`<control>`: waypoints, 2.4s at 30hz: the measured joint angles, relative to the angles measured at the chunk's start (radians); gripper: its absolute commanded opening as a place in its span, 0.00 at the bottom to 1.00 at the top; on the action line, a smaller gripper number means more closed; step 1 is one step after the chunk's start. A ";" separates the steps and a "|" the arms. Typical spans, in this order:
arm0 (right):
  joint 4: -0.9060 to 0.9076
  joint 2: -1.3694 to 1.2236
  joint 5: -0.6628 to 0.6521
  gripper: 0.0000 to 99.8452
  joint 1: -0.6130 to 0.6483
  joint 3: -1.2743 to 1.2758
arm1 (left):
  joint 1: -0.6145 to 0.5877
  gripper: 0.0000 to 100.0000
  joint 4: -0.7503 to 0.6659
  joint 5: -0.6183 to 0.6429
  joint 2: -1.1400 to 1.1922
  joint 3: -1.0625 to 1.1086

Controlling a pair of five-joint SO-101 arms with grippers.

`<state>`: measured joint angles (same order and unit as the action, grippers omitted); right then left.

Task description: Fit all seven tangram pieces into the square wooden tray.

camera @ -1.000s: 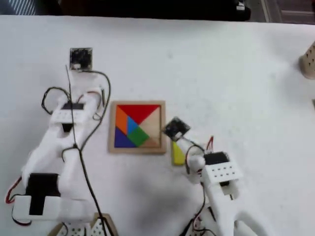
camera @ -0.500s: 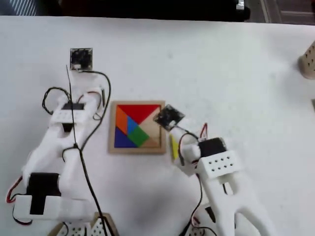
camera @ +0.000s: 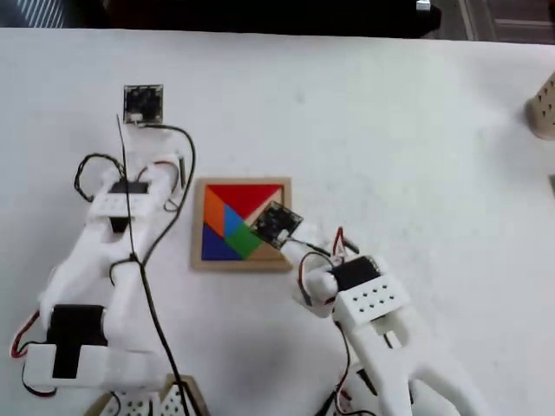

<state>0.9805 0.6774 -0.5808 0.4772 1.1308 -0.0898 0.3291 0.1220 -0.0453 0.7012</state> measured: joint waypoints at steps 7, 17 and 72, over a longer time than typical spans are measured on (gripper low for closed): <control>-0.023 -0.244 0.000 0.34 0.000 -0.074 | 0.000 0.02 0.000 0.000 0.000 0.000; -0.021 -0.416 0.000 0.33 0.000 -0.189 | 0.000 0.02 0.000 0.000 0.000 0.000; 0.140 -0.678 0.049 0.11 -0.071 -0.470 | 0.000 0.02 0.000 0.000 0.000 0.000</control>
<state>1.1201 -0.0008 -0.5317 0.4066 0.6613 -0.0898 0.3291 0.1220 -0.0453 0.7012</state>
